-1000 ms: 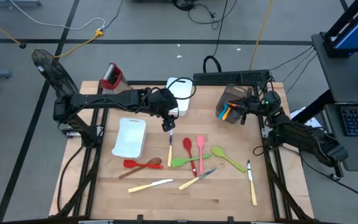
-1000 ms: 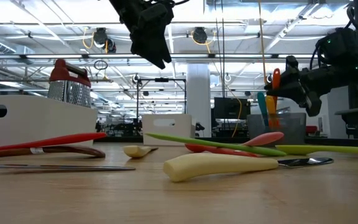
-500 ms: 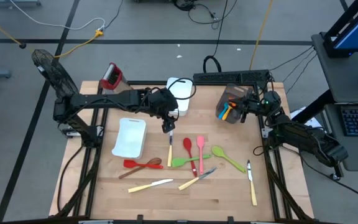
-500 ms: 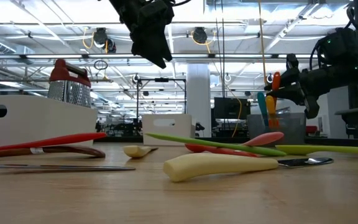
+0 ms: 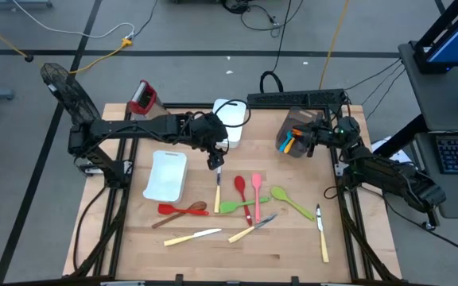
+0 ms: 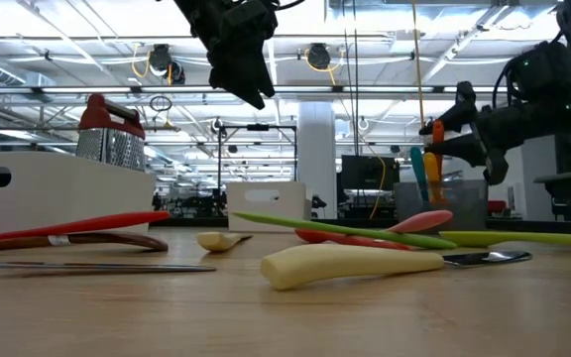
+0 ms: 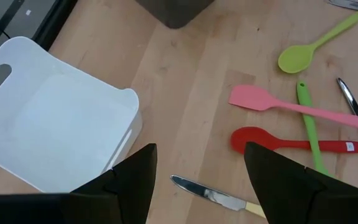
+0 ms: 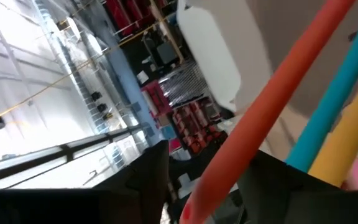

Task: Pick & Place Kitchen Items
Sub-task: Put the orange spatula into the black bin, then put the red spatula into the black bin

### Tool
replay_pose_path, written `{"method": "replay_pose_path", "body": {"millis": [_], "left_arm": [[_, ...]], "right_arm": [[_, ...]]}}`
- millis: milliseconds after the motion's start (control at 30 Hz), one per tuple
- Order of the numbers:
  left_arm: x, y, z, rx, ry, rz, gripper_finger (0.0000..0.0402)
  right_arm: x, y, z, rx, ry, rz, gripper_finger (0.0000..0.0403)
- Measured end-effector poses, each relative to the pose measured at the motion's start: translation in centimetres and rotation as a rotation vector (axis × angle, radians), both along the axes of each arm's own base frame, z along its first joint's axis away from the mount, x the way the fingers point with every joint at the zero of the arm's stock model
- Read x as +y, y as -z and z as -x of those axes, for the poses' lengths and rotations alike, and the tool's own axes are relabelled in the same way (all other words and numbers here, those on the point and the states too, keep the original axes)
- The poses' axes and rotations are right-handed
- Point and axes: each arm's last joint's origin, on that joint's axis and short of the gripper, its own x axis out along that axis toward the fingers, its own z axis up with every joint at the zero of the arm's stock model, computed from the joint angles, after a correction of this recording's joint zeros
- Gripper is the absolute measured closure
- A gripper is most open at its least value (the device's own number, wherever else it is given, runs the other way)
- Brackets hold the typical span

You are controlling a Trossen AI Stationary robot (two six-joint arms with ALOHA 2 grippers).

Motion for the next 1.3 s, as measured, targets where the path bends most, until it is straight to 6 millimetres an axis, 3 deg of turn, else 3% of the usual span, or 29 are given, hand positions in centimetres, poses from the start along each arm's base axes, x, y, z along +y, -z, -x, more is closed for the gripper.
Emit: {"method": "replay_pose_path", "body": {"millis": [333,767,1300], "left_arm": [[0.0,0.0,0.0,0.0,-0.001,0.0,0.0153],[-0.4,0.0,-0.1,-0.013,0.005,0.077,0.0153],[-5.8,0.2,-0.3,0.014,0.11,0.138,0.0153]], "right_arm": [[0.7,-1.9,-1.0,-0.15,-0.024,0.038,0.0233],[1.4,-4.2,-1.1,-0.32,-0.007,0.224,0.0234],[2.5,-5.7,-0.7,-0.373,-0.153,0.577,0.0234]]}}
